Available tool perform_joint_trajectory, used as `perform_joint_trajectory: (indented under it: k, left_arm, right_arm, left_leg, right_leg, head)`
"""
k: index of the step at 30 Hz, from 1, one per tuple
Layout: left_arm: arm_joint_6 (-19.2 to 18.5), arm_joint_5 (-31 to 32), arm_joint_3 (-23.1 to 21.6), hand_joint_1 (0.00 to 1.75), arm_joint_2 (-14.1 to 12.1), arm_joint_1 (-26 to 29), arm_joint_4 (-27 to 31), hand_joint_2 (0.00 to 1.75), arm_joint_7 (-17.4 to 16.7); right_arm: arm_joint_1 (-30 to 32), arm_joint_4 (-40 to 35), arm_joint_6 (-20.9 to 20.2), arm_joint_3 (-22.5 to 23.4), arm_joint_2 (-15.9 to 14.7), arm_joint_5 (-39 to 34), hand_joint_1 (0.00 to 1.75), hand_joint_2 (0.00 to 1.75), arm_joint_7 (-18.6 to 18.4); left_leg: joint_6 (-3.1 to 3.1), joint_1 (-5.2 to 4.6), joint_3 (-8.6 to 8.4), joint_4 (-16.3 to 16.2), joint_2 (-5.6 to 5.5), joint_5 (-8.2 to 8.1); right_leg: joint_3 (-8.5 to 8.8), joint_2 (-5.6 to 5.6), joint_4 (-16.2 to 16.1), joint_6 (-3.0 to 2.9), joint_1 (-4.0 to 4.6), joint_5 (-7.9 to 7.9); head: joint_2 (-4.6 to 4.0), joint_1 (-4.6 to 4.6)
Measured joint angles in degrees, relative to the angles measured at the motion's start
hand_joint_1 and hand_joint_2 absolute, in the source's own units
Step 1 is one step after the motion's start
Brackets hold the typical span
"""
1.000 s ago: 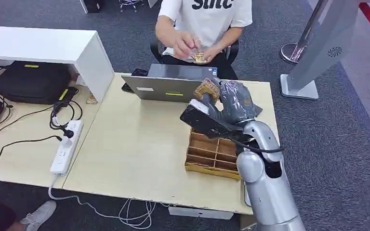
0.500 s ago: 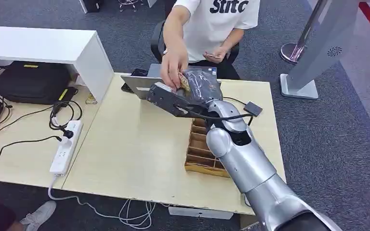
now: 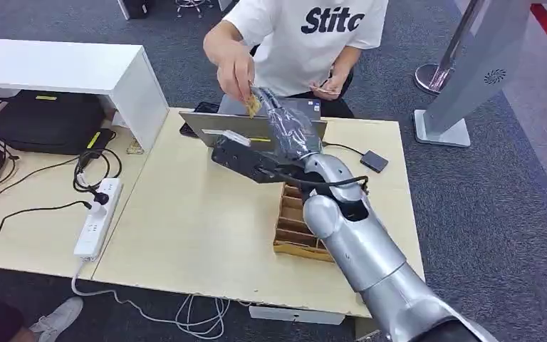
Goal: Pass the card to the sensor for recognition and then transmit it.
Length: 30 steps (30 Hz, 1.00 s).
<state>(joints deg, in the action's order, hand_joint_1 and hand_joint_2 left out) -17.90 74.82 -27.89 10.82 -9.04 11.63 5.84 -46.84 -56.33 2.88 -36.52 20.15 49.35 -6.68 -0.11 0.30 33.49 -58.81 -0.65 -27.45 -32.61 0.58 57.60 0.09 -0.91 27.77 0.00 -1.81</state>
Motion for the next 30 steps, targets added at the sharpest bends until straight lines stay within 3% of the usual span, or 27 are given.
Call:
perform_joint_trajectory:
  k: [7,15,30]
  left_arm:
    - [0.5,1.2,0.7,0.00,0.0,0.2,0.0,1.75,0.1]
    - [0.9,4.3,0.7,0.00,0.0,0.2,0.0,1.75,0.9]
    - [1.2,6.2,0.6,0.00,0.2,0.3,0.0,1.75,1.3]
  right_arm:
    - [10.5,-14.1,-2.3,2.2,0.2,8.4,0.00,1.75,6.9]
    - [21.8,-25.8,-0.4,1.1,-2.0,11.3,0.00,1.75,11.4]
    - [29.2,-30.6,2.5,-1.0,-6.0,13.0,0.00,1.75,14.3]
  left_leg:
    - [-0.02,0.00,0.00,0.0,0.00,-0.06]
    - [-0.02,0.00,0.00,0.0,0.00,-0.06]
    - [-0.02,0.00,-0.01,0.0,0.00,-0.06]
  right_leg:
    - [-0.01,0.00,0.0,-0.03,0.00,0.07]
    - [0.00,0.01,0.0,-0.02,0.00,0.07]
    - [0.00,0.00,0.0,-0.02,0.00,0.07]
  head:
    - [0.00,0.00]
    - [0.00,0.00]
    - [0.00,0.00]
